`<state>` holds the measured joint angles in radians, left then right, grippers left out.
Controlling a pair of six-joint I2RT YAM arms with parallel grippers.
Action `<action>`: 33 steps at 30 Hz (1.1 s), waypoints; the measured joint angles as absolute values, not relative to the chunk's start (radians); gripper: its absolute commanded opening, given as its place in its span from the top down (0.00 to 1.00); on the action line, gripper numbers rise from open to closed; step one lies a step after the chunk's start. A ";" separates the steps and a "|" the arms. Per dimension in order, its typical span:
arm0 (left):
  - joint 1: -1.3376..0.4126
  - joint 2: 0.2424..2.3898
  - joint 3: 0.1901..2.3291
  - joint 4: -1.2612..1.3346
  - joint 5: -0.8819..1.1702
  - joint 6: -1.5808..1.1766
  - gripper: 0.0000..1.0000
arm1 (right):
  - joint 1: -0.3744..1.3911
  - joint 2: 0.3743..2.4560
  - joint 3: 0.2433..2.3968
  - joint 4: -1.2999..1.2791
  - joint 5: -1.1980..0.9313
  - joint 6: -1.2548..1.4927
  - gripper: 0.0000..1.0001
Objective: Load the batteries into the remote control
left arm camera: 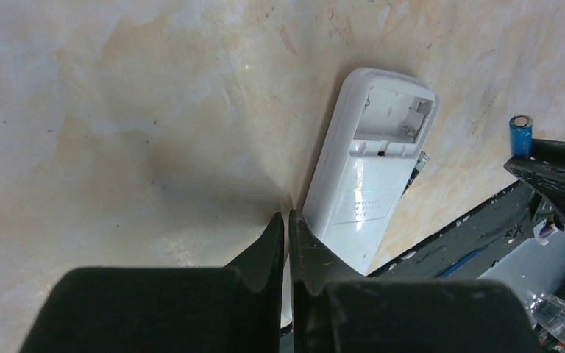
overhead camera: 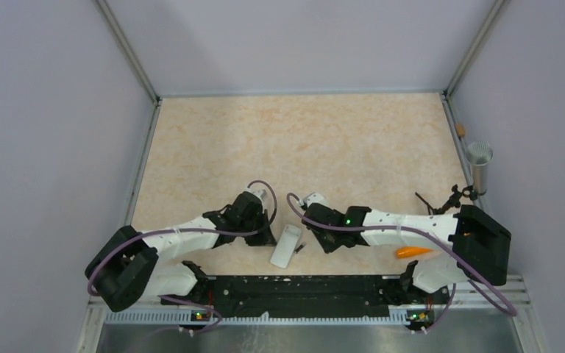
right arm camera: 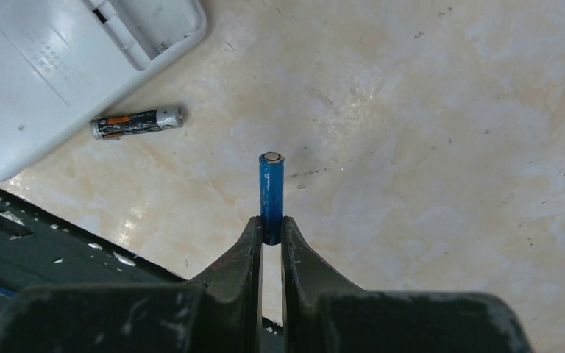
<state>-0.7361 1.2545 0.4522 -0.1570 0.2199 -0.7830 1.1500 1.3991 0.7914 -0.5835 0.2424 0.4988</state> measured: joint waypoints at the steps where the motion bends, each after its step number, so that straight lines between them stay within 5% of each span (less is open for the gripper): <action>1: -0.739 1.246 0.447 -0.158 0.220 -0.789 0.94 | 1.150 1.397 0.798 -0.583 0.239 0.490 1.00; 19: -0.862 1.163 0.408 -0.246 0.235 -0.839 0.95 | 1.150 1.389 0.857 -0.585 0.214 0.388 1.00; 33: -0.874 1.081 0.408 -0.341 0.152 -0.852 0.74 | 1.143 1.378 0.887 -0.573 0.177 0.215 1.00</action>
